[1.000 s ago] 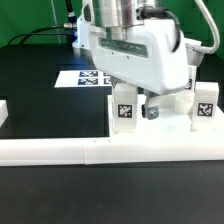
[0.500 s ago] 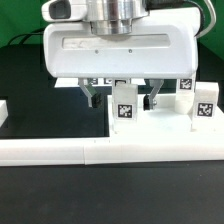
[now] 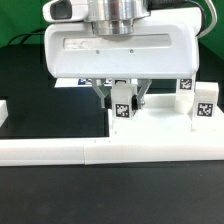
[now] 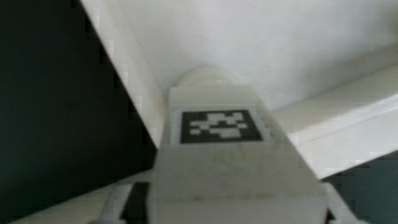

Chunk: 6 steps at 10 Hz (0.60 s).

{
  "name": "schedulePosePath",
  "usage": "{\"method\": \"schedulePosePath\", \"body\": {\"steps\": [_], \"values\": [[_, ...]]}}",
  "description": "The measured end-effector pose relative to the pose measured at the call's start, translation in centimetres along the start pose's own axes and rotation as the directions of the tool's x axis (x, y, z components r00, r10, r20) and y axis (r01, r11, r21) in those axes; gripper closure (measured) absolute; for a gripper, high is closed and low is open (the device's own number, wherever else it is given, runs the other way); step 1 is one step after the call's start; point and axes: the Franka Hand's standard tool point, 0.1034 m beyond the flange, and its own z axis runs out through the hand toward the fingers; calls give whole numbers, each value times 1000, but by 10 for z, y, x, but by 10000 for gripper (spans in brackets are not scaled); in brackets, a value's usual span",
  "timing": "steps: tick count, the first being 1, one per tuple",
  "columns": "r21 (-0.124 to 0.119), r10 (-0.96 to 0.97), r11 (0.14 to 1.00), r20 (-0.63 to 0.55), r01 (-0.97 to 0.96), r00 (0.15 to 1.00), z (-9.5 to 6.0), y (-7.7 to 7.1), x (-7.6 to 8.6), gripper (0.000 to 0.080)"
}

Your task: Assemble square table

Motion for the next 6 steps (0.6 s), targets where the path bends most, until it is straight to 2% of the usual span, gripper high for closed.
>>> {"method": "schedulePosePath", "body": {"steps": [2, 4, 5, 6], "values": [[-2, 151, 989, 0, -151, 989, 0, 1, 0, 511], [6, 527, 850, 26, -527, 850, 1, 6, 0, 511], [17, 623, 782, 37, -624, 782, 0, 8, 0, 511], [58, 693, 718, 39, -694, 720, 0, 12, -2, 510]]}}
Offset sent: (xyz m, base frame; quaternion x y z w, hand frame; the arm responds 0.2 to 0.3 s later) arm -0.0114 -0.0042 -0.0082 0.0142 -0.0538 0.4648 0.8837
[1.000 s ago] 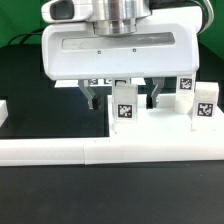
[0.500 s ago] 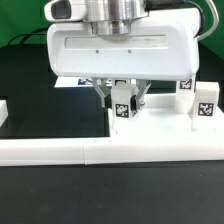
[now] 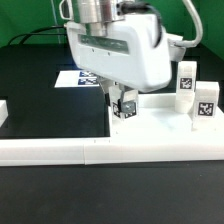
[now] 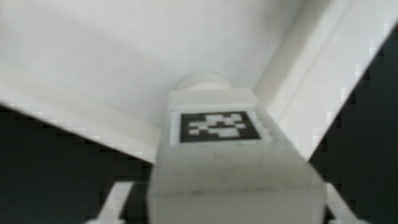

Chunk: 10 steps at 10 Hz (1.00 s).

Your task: Assemble square table

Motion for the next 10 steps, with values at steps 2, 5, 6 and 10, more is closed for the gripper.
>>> {"method": "schedulePosePath", "body": {"steps": [2, 5, 6, 10], "values": [[-1, 133, 991, 1, -133, 991, 0, 1, -2, 509], [-29, 490, 872, 9, -489, 872, 1, 1, -8, 509], [-32, 669, 743, 17, -669, 743, 1, 1, -8, 509], [-14, 808, 587, 65, -809, 585, 2, 1, -11, 284]]}}
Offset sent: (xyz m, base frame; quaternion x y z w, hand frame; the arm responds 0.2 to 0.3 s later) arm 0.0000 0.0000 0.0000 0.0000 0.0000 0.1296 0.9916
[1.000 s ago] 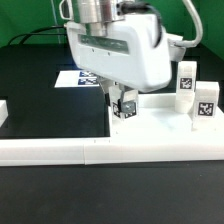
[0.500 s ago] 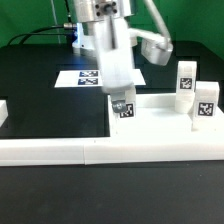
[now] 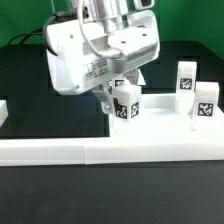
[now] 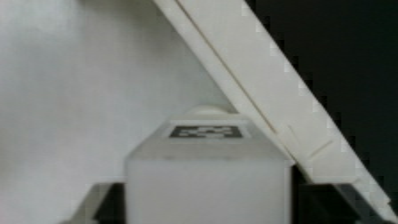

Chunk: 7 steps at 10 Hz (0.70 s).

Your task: Assemble square table

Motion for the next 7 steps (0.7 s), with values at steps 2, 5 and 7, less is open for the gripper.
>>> {"method": "schedulePosePath", "body": {"steps": [2, 5, 7], "values": [[27, -499, 866, -41, 500, 866, 2, 3, -13, 157], [-38, -861, 509, -44, 860, 507, 2, 6, -16, 151], [-59, -967, 257, -20, 965, 256, 4, 5, -11, 151]]}}
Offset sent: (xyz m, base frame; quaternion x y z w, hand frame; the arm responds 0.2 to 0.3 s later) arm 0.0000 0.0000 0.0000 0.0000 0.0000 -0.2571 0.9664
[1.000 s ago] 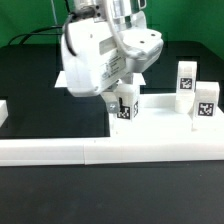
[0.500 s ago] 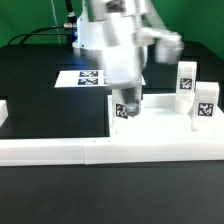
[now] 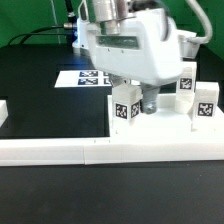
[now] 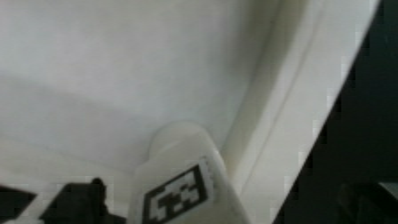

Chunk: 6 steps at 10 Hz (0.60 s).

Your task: Assemble square table

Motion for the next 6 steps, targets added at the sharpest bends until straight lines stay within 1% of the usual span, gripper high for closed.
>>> {"method": "schedulePosePath", "body": {"steps": [1, 2, 3, 4, 6], "values": [[1, -3, 1000, -1, 3, 1000, 0, 0, 0, 151], [1, 28, 1000, -1, -28, 1000, 0, 0, 0, 245], [0, 27, 1000, 0, -27, 1000, 0, 1, 0, 446], [-6, 113, 994, 1, -113, 994, 1, 4, 0, 504], [-4, 285, 958, 0, -285, 958, 1, 3, 0, 506]]}}
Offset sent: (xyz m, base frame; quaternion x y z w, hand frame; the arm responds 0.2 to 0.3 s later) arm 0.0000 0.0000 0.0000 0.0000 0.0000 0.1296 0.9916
